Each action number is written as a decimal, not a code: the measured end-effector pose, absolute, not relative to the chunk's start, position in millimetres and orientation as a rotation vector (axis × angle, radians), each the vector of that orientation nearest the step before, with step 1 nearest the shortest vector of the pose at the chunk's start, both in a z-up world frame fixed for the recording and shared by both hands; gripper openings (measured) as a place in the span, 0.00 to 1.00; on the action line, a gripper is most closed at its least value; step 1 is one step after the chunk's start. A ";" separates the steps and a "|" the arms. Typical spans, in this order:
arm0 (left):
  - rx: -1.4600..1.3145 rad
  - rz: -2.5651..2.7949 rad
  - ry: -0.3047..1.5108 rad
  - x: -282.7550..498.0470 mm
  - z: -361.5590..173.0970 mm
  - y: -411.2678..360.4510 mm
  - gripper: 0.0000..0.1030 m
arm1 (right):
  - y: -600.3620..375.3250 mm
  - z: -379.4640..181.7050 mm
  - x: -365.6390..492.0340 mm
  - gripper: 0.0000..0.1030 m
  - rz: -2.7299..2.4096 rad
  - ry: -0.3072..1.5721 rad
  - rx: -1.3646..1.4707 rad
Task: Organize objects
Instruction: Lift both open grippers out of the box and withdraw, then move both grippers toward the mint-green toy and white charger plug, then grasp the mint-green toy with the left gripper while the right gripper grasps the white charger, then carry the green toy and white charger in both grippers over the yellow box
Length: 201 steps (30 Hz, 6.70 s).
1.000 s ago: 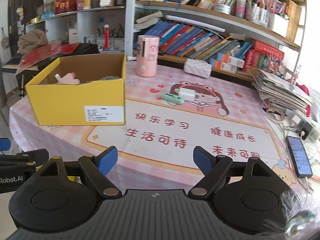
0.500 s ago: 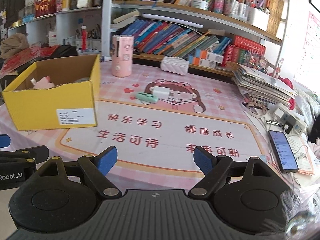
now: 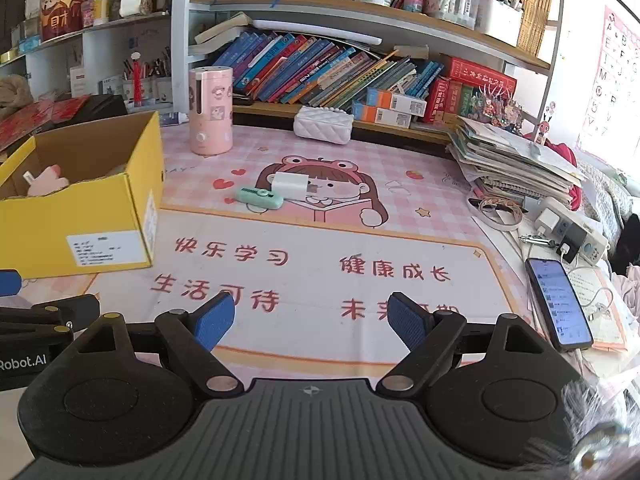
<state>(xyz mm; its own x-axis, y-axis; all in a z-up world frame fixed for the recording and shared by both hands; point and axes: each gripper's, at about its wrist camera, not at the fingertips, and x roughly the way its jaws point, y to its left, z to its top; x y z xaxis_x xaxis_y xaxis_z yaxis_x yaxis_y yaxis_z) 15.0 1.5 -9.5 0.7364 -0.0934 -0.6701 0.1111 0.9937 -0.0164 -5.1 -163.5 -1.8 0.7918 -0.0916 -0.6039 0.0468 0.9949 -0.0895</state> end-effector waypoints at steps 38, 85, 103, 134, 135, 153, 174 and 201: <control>0.001 -0.037 0.753 142.4 -10.0 -96.3 0.81 | -265.0 -4.0 145.7 0.80 0.017 0.683 -0.061; 0.061 0.031 0.916 281.7 -87.1 -127.6 0.80 | -300.5 -37.1 258.4 0.71 0.156 0.764 -0.019; 0.059 -0.035 0.884 248.4 -63.3 -121.0 0.67 | -285.2 -38.5 262.1 0.71 0.189 0.762 -0.005; 0.056 0.055 0.882 200.7 -52.6 -108.5 0.67 | -214.5 -75.5 317.3 0.66 0.402 0.827 -0.145; 0.055 0.052 0.879 200.6 -52.1 -108.8 0.67 | -217.0 -71.6 314.5 0.66 0.401 0.816 -0.139; 0.012 -0.056 0.744 166.7 -18.9 -106.5 0.67 | -267.1 -5.2 226.6 0.66 0.243 0.753 0.025; -0.045 -0.102 0.638 60.2 4.2 -28.4 0.67 | -206.2 16.7 98.5 0.66 0.124 0.691 0.003; -0.119 0.107 0.637 -59.4 7.1 97.9 0.67 | -70.8 -0.7 -16.2 0.66 0.354 0.772 -0.068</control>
